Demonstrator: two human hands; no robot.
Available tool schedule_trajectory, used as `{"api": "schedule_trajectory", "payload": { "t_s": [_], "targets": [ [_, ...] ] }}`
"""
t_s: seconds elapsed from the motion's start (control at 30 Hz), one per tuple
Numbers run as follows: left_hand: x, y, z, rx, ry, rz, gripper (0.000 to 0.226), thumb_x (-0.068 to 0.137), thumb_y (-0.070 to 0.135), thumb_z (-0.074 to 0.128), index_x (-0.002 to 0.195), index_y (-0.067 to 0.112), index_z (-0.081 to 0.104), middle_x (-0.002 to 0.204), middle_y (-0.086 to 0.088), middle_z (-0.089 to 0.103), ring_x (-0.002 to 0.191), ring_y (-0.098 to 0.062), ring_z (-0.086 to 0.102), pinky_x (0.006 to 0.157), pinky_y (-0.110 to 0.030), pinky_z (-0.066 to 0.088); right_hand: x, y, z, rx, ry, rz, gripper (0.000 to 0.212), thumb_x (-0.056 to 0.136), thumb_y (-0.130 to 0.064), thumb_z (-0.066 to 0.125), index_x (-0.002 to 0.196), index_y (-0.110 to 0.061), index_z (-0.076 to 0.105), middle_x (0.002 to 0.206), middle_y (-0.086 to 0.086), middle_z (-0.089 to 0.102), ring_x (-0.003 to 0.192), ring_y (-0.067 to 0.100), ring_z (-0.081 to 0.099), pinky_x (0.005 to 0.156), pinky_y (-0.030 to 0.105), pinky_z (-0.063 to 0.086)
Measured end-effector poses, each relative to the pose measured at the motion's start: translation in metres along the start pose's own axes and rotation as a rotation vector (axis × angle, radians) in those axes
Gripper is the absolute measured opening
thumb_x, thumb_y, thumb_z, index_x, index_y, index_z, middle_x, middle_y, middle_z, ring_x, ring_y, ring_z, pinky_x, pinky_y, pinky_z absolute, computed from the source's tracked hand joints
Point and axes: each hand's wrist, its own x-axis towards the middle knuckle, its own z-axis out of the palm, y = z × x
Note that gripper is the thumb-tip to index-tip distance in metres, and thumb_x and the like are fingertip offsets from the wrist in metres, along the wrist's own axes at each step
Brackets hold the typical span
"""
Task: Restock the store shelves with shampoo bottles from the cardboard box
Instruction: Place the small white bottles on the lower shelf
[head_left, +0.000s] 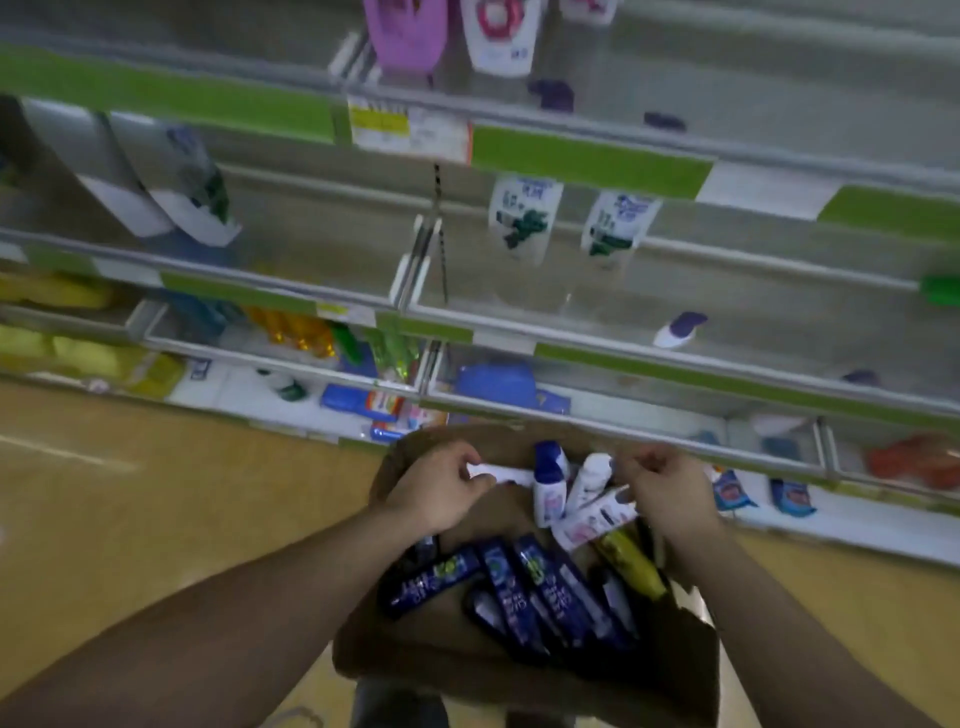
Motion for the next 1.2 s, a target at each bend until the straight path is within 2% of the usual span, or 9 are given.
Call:
{"api": "schedule_trajectory", "payload": {
  "t_s": [0.07, 0.17, 0.37, 0.5, 0.73, 0.87, 0.97, 1.1, 1.2],
  "targets": [
    [0.006, -0.012, 0.023, 0.026, -0.061, -0.031, 0.025, 0.086, 0.044, 0.072, 0.099, 0.024, 0.063, 0.095, 0.002, 0.071, 0.091, -0.018, 0.067, 0.075, -0.028, 0.049, 0.007, 0.036, 0.007, -0.065, -0.011, 0.091, 0.015, 0.071, -0.043, 0.073, 0.077, -0.03, 0.074, 0.074, -0.005, 0.076, 0.062, 0.012, 0.072, 0.073, 0.037, 0.059],
    [0.018, -0.02, 0.054, 0.059, -0.121, -0.059, 0.031, 0.087, 0.045, 0.071, 0.108, 0.023, 0.062, 0.107, 0.0, 0.069, 0.1, -0.022, 0.066, 0.088, -0.035, 0.053, 0.015, 0.078, 0.014, -0.145, -0.043, 0.209, 0.025, 0.079, -0.035, 0.076, 0.1, -0.022, 0.074, 0.092, 0.002, 0.077, 0.082, 0.022, 0.073, 0.087, 0.045, 0.057],
    [0.056, -0.025, 0.107, 0.052, -0.129, -0.092, 0.033, 0.085, 0.045, 0.072, 0.105, 0.023, 0.059, 0.111, 0.0, 0.064, 0.104, -0.021, 0.061, 0.086, -0.031, 0.048, 0.036, 0.119, 0.02, -0.223, -0.043, 0.282, 0.021, 0.084, -0.032, 0.072, 0.104, -0.025, 0.07, 0.092, -0.002, 0.073, 0.087, 0.025, 0.07, 0.087, 0.046, 0.057],
    [0.082, -0.027, 0.144, -0.006, -0.133, -0.077, 0.026, 0.083, 0.042, 0.073, 0.098, 0.029, 0.056, 0.096, 0.01, 0.06, 0.091, -0.01, 0.057, 0.08, -0.024, 0.042, 0.06, 0.131, 0.039, -0.201, -0.048, 0.245, 0.034, 0.088, -0.032, 0.07, 0.12, -0.026, 0.064, 0.107, 0.003, 0.073, 0.093, 0.022, 0.067, 0.09, 0.036, 0.052],
    [0.107, -0.034, 0.196, -0.136, -0.115, -0.149, 0.051, 0.078, 0.045, 0.076, 0.121, 0.025, 0.06, 0.112, 0.002, 0.071, 0.099, -0.016, 0.066, 0.084, -0.03, 0.051, 0.079, 0.106, 0.094, -0.354, -0.214, -0.059, 0.045, 0.098, -0.031, 0.049, 0.14, -0.046, 0.041, 0.102, -0.007, 0.065, 0.094, 0.018, 0.063, 0.077, 0.031, 0.05],
    [0.106, -0.035, 0.206, -0.048, -0.055, -0.14, 0.041, 0.092, 0.026, 0.059, 0.129, 0.009, 0.054, 0.124, -0.014, 0.063, 0.113, -0.033, 0.061, 0.084, -0.026, 0.04, 0.102, 0.079, 0.123, -0.533, -0.164, -0.09, 0.049, 0.098, -0.036, 0.048, 0.145, -0.027, 0.037, 0.115, 0.011, 0.067, 0.104, 0.035, 0.064, 0.083, 0.041, 0.053],
    [0.106, -0.042, 0.207, -0.126, -0.059, -0.085, 0.038, 0.093, 0.022, 0.059, 0.129, 0.009, 0.057, 0.127, -0.013, 0.063, 0.117, -0.03, 0.061, 0.092, -0.026, 0.046, 0.116, 0.062, 0.133, -0.625, -0.18, -0.049, 0.045, 0.098, -0.046, 0.047, 0.127, -0.012, 0.046, 0.114, 0.015, 0.068, 0.106, 0.037, 0.063, 0.082, 0.039, 0.049],
    [0.099, -0.058, 0.205, -0.295, -0.031, -0.139, 0.029, 0.086, 0.039, 0.056, 0.111, 0.029, 0.064, 0.106, -0.001, 0.072, 0.1, -0.024, 0.069, 0.088, -0.045, 0.057, 0.127, 0.05, 0.144, -0.697, -0.148, -0.035, 0.05, 0.093, -0.052, 0.054, 0.115, -0.008, 0.053, 0.112, 0.011, 0.068, 0.103, 0.033, 0.066, 0.074, 0.035, 0.048],
    [0.085, -0.082, 0.201, -0.398, 0.0, -0.165, 0.02, 0.086, 0.045, 0.064, 0.104, 0.055, 0.062, 0.096, 0.012, 0.075, 0.089, -0.013, 0.071, 0.081, -0.043, 0.059, 0.131, 0.049, 0.158, -0.747, -0.15, -0.007, 0.048, 0.091, -0.047, 0.059, 0.118, -0.007, 0.054, 0.111, 0.008, 0.069, 0.1, 0.03, 0.068, 0.069, 0.031, 0.046]
  ]
}}
